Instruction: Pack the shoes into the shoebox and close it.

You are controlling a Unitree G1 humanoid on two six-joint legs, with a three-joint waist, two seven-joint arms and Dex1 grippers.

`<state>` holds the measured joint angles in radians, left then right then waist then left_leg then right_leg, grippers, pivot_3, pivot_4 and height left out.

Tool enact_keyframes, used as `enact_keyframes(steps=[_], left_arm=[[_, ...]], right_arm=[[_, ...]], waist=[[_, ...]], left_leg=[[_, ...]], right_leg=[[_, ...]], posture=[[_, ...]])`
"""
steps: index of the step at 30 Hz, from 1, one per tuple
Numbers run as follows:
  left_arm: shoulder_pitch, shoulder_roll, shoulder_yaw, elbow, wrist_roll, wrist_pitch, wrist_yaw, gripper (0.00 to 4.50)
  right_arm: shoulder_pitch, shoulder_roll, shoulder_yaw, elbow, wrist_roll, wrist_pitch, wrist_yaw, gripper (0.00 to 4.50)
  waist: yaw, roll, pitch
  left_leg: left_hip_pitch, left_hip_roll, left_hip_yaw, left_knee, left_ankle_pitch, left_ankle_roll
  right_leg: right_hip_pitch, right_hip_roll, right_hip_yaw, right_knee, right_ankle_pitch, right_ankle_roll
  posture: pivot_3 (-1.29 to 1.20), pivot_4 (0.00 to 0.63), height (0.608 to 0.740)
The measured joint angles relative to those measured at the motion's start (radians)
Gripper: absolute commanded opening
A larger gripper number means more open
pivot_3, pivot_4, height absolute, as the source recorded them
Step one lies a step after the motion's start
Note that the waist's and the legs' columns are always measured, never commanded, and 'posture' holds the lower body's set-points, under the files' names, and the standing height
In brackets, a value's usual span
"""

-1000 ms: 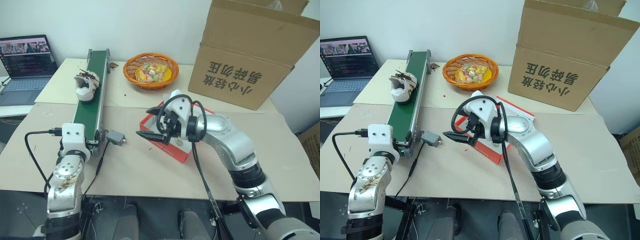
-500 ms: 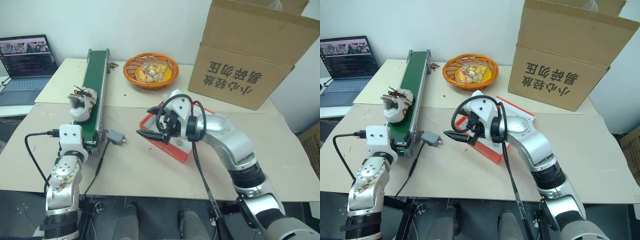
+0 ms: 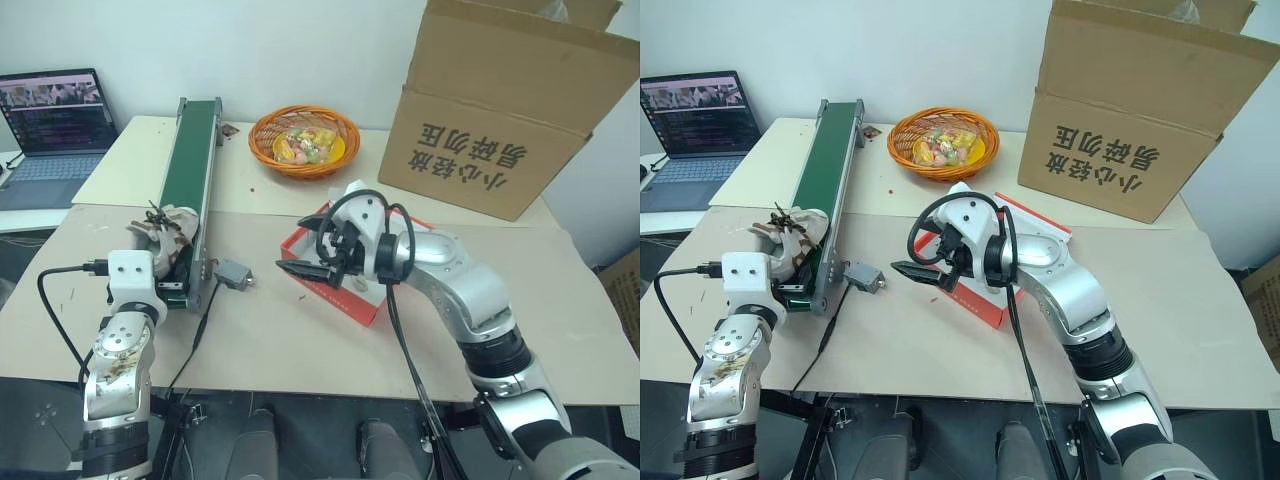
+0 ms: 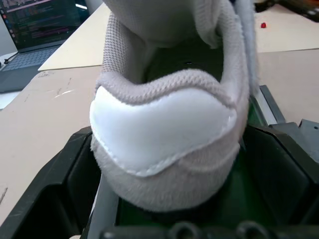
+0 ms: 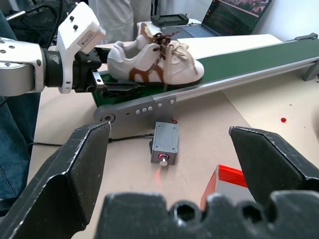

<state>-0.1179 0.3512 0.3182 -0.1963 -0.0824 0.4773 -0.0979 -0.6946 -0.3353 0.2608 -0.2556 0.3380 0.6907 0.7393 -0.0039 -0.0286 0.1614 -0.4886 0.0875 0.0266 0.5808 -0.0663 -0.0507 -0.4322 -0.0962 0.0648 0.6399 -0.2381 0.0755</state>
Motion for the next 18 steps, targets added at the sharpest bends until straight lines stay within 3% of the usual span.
enact_keyframes(steps=[5, 7, 16, 18], left_arm=[[-0.002, -0.001, -0.01, -0.001, 0.0, -0.017, -0.008, 2.95], [-0.002, -0.001, -0.01, -0.005, 0.0, -0.018, -0.011, 2.65], [-0.016, 0.0, -0.03, -0.006, 0.012, -0.023, -0.003, 2.65], [-0.029, 0.019, -0.085, -0.022, 0.087, -0.101, 0.017, 2.65]], right_arm=[[0.0, 0.0, 0.0, -0.005, 0.0, 0.008, 0.0, 4.5], [0.0, -0.001, 0.0, -0.011, 0.0, 0.011, 0.0, 4.5], [0.0, 0.0, 0.0, -0.011, 0.0, 0.015, -0.003, 4.5], [-0.001, 0.01, -0.006, 0.0, -0.001, 0.017, -0.026, 4.5]], waist=[[0.003, 0.0, 0.0], [0.004, 0.0, 0.0], [0.008, 0.0, 0.0], [0.01, -0.001, 0.0]], left_leg=[[-0.001, 0.0, 0.0, 0.0, 0.0, 0.0], [-0.002, 0.0, 0.0, 0.0, 0.0, 0.0], [-0.004, 0.0, 0.0, 0.0, 0.0, 0.0], [-0.005, 0.0, 0.0, 0.0, 0.0, 0.0]], right_leg=[[-0.001, 0.0, 0.0, 0.0, 0.0, 0.0], [-0.002, 0.0, 0.0, 0.0, 0.0, 0.0], [-0.004, 0.0, 0.0, 0.0, 0.001, 0.0], [-0.005, 0.0, 0.0, 0.0, 0.001, 0.0]], posture=[[0.0, 0.15, 0.721], [0.0, 0.15, 0.721], [0.0, 0.15, 0.721], [0.0, 0.15, 0.721]])
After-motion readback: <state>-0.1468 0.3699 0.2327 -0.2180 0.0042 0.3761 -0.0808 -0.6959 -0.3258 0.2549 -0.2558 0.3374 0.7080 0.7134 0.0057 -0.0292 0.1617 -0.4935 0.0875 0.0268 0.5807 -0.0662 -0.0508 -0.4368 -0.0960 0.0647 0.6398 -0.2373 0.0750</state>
